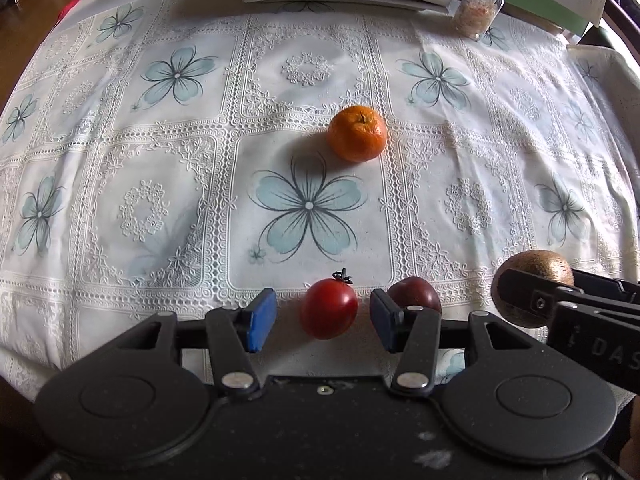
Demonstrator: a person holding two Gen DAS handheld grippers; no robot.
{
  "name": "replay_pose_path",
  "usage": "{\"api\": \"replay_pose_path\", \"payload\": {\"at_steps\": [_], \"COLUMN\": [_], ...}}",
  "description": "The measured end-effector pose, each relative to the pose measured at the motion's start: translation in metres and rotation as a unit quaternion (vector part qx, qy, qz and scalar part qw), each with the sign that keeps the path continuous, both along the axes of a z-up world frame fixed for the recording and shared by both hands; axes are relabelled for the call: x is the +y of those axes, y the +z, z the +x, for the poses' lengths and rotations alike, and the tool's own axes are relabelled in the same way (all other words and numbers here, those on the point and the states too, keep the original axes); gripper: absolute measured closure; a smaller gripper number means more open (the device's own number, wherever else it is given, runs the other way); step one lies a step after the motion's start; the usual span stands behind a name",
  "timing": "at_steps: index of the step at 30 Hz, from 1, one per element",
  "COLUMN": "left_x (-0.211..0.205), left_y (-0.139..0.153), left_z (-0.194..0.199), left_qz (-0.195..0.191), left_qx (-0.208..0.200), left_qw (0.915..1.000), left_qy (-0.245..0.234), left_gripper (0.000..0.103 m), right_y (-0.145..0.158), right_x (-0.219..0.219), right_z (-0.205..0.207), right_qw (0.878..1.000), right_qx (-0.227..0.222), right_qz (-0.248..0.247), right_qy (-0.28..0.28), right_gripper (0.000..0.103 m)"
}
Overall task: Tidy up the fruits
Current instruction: 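Close the right tool on a brown kiwi while the left tool reaches toward a red tomato, then close the left tool on the red tomato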
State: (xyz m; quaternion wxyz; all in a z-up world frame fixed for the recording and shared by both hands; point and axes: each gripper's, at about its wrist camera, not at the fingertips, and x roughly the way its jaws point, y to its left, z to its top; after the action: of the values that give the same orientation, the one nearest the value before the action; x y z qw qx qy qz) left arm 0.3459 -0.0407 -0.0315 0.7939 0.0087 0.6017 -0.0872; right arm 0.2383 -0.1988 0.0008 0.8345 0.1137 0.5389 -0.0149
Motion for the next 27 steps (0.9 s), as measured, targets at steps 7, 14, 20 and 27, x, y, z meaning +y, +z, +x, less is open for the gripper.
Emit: {"api": "replay_pose_path", "payload": {"at_steps": [7, 14, 20, 27], "left_x": [0.000, 0.000, 0.002, 0.012], "left_y": [-0.013, -0.017, -0.010, 0.016], "left_z": [0.005, 0.006, 0.003, -0.012], "left_qz": [0.004, 0.002, -0.005, -0.022], "left_qx": [0.017, 0.006, -0.005, -0.033], "left_qw": [0.9998, 0.9999, 0.9998, 0.9990], "left_qy": [0.009, 0.014, 0.016, 0.022], "left_gripper": [0.052, 0.072, 0.072, 0.072], "right_y": [-0.004, 0.001, 0.001, 0.011], "right_x": [-0.007, -0.006, -0.008, -0.011], "right_z": [-0.002, -0.002, -0.002, -0.011], "right_qw": [1.000, 1.000, 1.000, 1.000], "right_qx": [0.010, -0.002, 0.000, -0.016], "right_qz": [0.014, 0.007, 0.008, 0.009], "right_qy": [-0.010, -0.011, -0.016, -0.022], "right_gripper": [0.041, 0.041, 0.041, 0.041]}}
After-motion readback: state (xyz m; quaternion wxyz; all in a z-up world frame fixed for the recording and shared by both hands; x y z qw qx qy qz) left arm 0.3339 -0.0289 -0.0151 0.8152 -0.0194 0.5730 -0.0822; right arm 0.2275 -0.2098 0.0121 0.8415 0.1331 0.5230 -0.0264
